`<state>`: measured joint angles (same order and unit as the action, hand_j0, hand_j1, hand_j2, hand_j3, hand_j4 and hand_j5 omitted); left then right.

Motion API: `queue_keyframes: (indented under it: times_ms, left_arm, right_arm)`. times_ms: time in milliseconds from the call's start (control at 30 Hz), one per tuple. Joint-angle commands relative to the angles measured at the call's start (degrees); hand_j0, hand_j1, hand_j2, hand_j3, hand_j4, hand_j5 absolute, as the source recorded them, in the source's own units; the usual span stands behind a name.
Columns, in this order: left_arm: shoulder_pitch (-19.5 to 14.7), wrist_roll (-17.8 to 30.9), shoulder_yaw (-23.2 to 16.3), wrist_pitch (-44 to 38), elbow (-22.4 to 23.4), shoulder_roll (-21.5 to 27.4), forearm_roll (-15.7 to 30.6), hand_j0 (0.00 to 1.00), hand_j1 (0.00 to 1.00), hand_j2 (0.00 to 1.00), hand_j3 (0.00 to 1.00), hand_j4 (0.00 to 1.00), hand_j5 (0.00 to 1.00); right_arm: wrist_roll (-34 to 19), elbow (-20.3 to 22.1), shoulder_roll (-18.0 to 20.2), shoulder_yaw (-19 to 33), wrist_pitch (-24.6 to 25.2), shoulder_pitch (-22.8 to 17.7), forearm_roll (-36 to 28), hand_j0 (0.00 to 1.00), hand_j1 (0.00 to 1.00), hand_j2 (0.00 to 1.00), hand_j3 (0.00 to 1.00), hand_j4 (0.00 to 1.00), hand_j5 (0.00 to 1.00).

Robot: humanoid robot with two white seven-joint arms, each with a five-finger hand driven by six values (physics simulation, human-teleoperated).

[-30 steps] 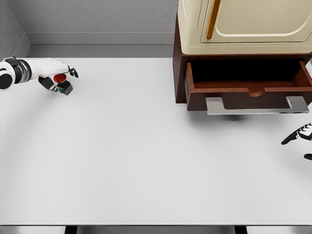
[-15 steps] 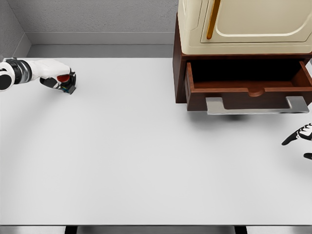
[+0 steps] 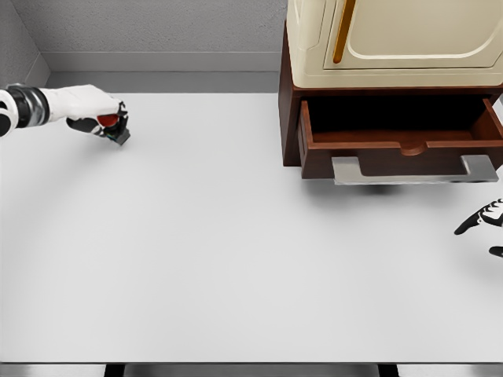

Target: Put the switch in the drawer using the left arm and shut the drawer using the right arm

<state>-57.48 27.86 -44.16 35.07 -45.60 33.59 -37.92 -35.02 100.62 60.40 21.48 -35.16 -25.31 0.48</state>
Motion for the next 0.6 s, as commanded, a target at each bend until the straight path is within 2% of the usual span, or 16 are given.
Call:
queue_keyframes:
  times_ms: [0,367,567]
  left_arm:
    - [0.0,0.0,0.13,-0.07,-2.12,0.07,0.3,0.35,0.35,0.35,0.35,0.35,0.35]
    - [-0.35,0.0,0.13,-0.07,-12.14,0.69,4.26,0.35,0.35,0.35,0.35,0.35,0.35]
    - [-0.26,-0.09,0.04,-0.07,-16.19,0.77,6.45,0.33,0.33,0.33,0.33,0.33,0.33]
  right_arm:
    - [0.02,0.02,0.07,0.05,0.16,0.0,-0.4,0.65,0.65,0.65,0.65,0.65,0.65]
    - [0.02,0.02,0.07,-0.03,0.16,0.0,-0.4,0.65,0.65,0.65,0.65,0.65,0.65]
    - [0.02,0.02,0.07,-0.03,0.16,0.0,-0.4,0.66,0.66,0.66,0.66,0.66,0.66]
